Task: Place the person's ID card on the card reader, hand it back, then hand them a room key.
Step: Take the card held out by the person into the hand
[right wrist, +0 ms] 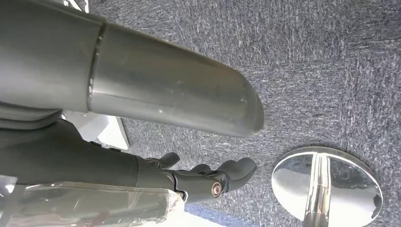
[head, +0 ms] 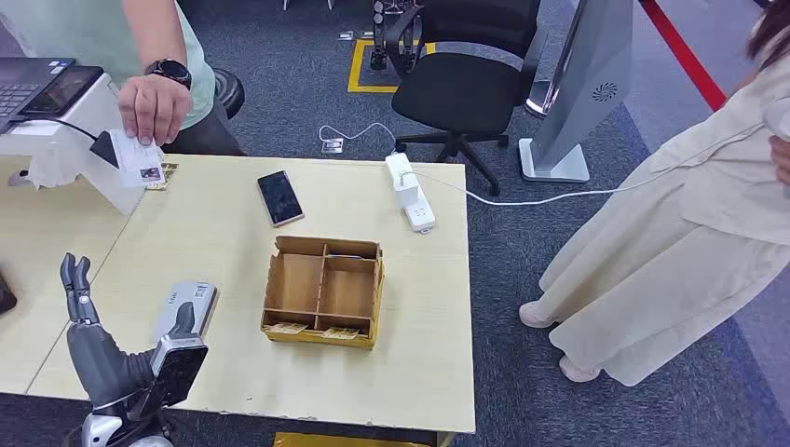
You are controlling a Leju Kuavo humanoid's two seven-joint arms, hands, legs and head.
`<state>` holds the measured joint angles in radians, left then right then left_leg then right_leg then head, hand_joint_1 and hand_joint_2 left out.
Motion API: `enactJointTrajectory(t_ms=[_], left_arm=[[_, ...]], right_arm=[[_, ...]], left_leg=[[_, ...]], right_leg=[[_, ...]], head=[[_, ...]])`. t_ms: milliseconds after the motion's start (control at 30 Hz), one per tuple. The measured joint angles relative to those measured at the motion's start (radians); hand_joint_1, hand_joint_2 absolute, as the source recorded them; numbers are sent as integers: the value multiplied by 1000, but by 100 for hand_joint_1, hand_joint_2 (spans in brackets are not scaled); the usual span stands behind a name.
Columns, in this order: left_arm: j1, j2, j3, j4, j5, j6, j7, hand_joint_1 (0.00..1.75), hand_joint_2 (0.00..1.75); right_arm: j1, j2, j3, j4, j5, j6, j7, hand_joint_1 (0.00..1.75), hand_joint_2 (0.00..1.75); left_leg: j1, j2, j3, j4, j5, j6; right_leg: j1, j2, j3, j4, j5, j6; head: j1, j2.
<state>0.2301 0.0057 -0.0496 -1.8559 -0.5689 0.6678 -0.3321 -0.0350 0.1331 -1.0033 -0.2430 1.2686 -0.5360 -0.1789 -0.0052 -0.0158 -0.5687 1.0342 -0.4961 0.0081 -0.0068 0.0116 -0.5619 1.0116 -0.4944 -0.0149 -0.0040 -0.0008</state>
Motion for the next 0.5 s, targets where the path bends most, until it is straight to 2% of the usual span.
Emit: enactJointTrajectory(t_ms=[33,167,300,433,500], left_arm=[[-1,0,0,0,-12,0,2,0,175],[-9,1,0,0,-98,2,19,0,0],[-32,1,3,4,-214,2,37,0,0],[-59,2,11,14,-280,2,56,0,175],[-66,2,15,19,-313,2,63,0,175]], right_arm=[[0,0,0,0,2,0,0,0,0],[-1,0,0,0,15,2,0,0,0],[-3,0,0,0,26,5,0,0,0],[-7,0,0,0,33,8,0,0,0],[-8,0,0,0,36,11,0,0,0]], left_leg=[[0,0,0,0,0,0],[0,0,0,0,0,0],[0,0,0,0,0,0],[0,0,0,0,0,0],[0,0,0,0,0,0]], right_leg=[[0,0,0,0,0,0],[0,0,0,0,0,0],[0,-1,0,0,0,0],[0,-1,0,0,0,0],[0,-1,0,0,0,0]], head=[[0,0],[0,0],[0,0],[0,0],[0,0]])
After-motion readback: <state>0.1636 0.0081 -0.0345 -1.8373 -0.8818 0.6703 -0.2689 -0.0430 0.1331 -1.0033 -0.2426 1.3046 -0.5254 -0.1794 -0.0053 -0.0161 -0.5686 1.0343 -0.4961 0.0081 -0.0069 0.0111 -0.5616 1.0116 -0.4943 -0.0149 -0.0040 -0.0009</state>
